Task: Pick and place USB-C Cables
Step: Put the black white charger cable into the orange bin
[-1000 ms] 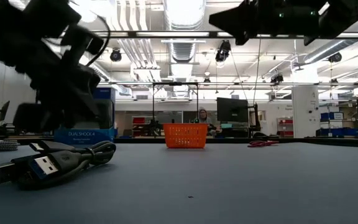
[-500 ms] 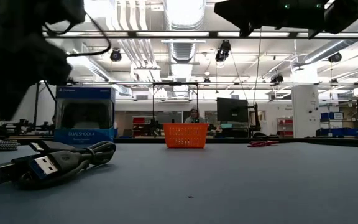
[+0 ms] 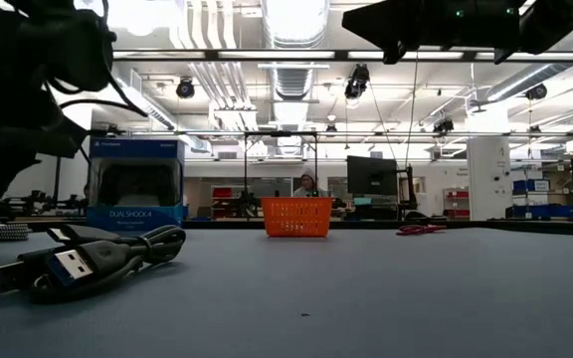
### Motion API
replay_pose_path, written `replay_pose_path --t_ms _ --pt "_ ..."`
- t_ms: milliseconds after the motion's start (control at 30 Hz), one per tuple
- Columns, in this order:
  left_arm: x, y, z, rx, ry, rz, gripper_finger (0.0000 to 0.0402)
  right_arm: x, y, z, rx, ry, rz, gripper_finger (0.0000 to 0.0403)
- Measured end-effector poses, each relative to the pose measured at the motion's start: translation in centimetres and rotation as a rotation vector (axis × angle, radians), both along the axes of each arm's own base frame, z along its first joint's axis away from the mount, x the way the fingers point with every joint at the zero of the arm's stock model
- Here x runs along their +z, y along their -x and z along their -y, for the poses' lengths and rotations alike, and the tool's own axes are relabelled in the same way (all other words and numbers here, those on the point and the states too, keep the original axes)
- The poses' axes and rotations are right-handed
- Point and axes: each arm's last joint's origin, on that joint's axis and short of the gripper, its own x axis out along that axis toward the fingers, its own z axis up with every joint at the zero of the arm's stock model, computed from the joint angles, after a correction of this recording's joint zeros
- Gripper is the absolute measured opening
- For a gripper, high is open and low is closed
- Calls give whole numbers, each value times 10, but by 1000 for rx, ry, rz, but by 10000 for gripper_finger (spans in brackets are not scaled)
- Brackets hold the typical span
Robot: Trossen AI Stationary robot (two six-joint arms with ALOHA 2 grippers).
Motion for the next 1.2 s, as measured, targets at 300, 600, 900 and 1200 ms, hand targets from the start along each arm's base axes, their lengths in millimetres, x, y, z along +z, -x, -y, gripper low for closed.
replay_pose_path --t_ms 300,600,900,1200 --pt "1 -4 -1 43 -39 2 0 0 0 0 2 -17 -3 68" --pt "-5 -38 7 -33 -85 -260 0 0 0 0 -5 21 -4 68" --pt "-25 -38 7 -68 -108 -451 0 0 0 0 -6 33 -4 68" --pt "-22 -36 6 -64 -88 -314 0 0 0 0 -8 45 -4 68"
